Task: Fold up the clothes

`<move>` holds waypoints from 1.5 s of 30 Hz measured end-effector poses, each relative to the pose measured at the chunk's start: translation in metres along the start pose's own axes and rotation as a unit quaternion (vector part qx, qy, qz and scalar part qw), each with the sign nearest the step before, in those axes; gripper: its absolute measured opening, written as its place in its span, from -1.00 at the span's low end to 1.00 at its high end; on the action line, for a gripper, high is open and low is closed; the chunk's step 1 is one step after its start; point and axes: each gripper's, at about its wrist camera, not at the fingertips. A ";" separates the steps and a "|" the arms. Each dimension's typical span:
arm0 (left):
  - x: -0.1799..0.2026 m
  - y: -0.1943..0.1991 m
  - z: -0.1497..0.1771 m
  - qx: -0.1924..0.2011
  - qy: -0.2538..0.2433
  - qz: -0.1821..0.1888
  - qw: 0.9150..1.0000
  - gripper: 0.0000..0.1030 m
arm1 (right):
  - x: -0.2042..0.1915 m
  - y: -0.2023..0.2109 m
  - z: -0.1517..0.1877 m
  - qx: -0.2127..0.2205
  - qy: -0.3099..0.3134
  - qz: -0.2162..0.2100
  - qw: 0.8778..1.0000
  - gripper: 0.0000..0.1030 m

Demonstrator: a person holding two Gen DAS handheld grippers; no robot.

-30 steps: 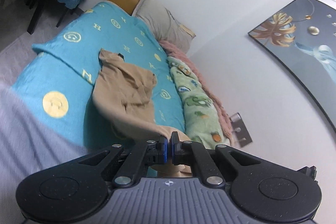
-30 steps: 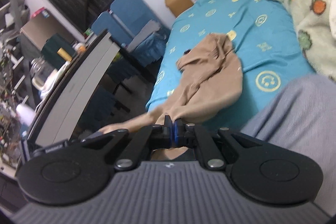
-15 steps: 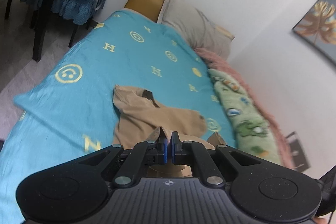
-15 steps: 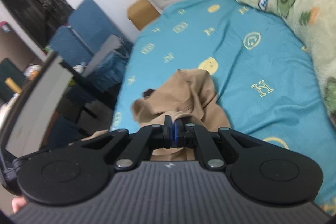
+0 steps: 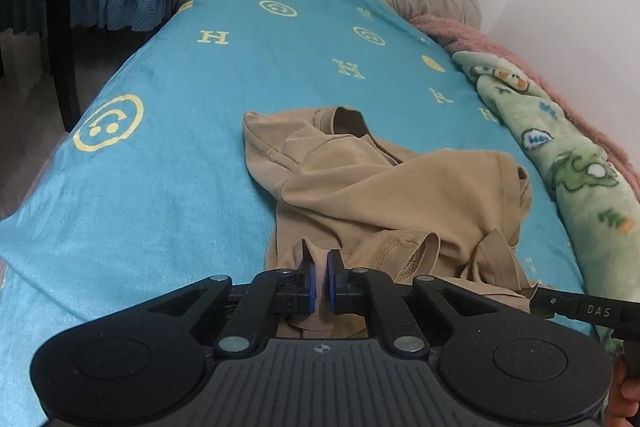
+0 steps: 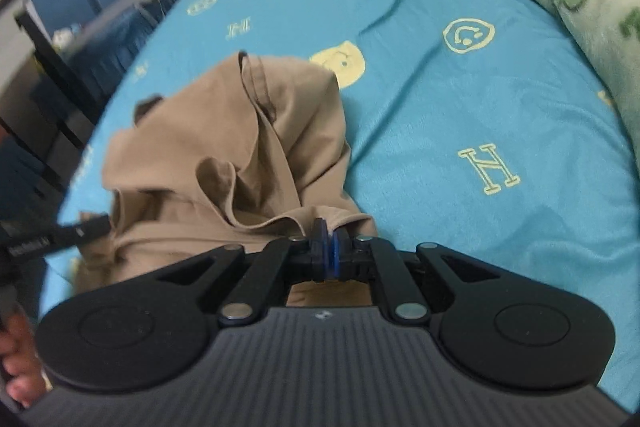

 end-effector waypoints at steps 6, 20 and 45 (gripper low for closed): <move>0.026 0.035 0.006 0.034 -0.055 -0.022 0.998 0.16 | -0.003 0.027 -0.001 0.020 0.003 0.003 1.000 -0.73; 0.094 0.157 0.053 0.161 -0.142 -0.058 0.975 0.99 | -0.003 0.151 0.047 0.173 -0.023 -0.036 0.984 0.96; 0.013 0.094 0.110 -0.177 0.215 0.135 0.951 0.95 | 0.018 0.125 0.068 0.065 -0.136 -0.065 0.987 0.96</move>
Point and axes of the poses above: each gripper's, at about its wrist camera, not at the fingertips, and y roughly against the way its jaws point, x to its right, z to its underside, and after that the axes turned 1 degree about x, right-handed
